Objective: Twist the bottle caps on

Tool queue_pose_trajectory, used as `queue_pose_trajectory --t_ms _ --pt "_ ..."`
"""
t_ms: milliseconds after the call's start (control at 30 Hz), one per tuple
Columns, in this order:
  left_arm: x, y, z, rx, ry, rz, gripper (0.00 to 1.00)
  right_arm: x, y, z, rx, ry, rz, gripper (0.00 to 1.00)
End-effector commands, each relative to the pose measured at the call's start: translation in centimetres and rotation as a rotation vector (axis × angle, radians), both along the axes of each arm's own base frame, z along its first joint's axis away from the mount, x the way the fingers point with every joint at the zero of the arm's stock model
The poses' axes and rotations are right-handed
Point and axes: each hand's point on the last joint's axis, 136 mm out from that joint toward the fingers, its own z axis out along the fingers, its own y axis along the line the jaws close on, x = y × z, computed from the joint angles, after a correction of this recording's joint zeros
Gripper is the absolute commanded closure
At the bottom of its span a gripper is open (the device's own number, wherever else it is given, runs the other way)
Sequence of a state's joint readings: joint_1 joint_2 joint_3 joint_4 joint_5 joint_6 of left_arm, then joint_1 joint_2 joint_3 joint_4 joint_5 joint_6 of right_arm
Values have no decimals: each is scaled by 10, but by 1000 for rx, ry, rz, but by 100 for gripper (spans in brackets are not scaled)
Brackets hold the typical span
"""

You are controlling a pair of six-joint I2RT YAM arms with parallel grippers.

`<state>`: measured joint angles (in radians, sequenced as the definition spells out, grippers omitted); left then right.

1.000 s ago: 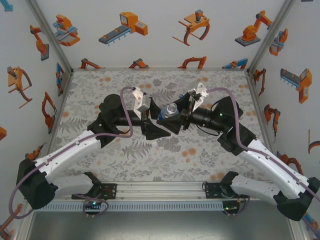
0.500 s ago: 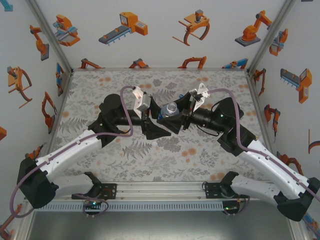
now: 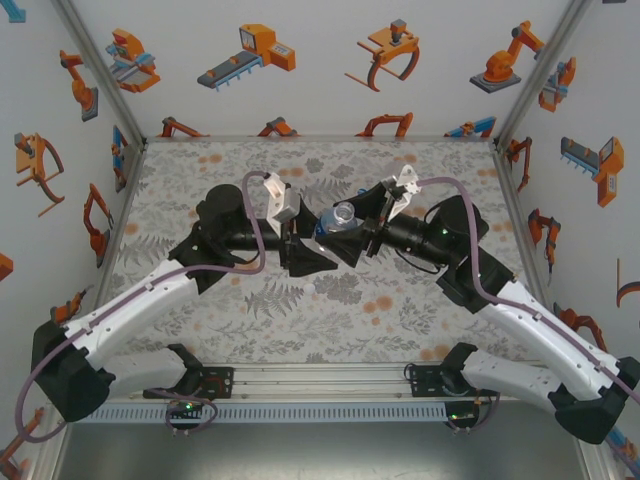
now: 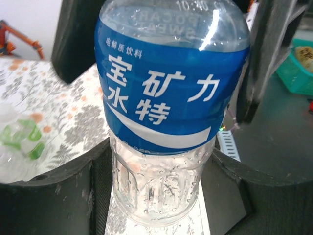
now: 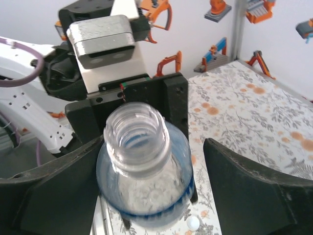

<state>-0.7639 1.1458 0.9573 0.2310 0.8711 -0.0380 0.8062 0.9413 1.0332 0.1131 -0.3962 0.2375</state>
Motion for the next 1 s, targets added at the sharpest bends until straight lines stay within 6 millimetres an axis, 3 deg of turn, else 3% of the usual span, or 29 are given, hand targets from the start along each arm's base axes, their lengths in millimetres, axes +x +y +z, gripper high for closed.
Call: queue_pose_trajectory --t_ms 0,200,333,500,667,867,967 --pt "13 19 11 32 -62 106 64 9 -15 7 9 -27 -102 27" --pt "46 56 -2 133 -59 302 85 25 -11 -16 -53 64 -155 33" --pt "53 77 -11 190 -66 367 88 38 -4 -45 -133 166 -191 39" --pt "71 105 -23 215 5 443 95 62 2 -104 -269 355 -295 48" --pt "93 125 -44 255 46 549 100 79 7 -175 -400 575 -400 49" --pt "110 142 -56 306 40 682 100 83 22 -255 -543 786 -465 50" --pt "112 151 -59 338 20 740 100 79 38 -282 -605 832 -443 50"
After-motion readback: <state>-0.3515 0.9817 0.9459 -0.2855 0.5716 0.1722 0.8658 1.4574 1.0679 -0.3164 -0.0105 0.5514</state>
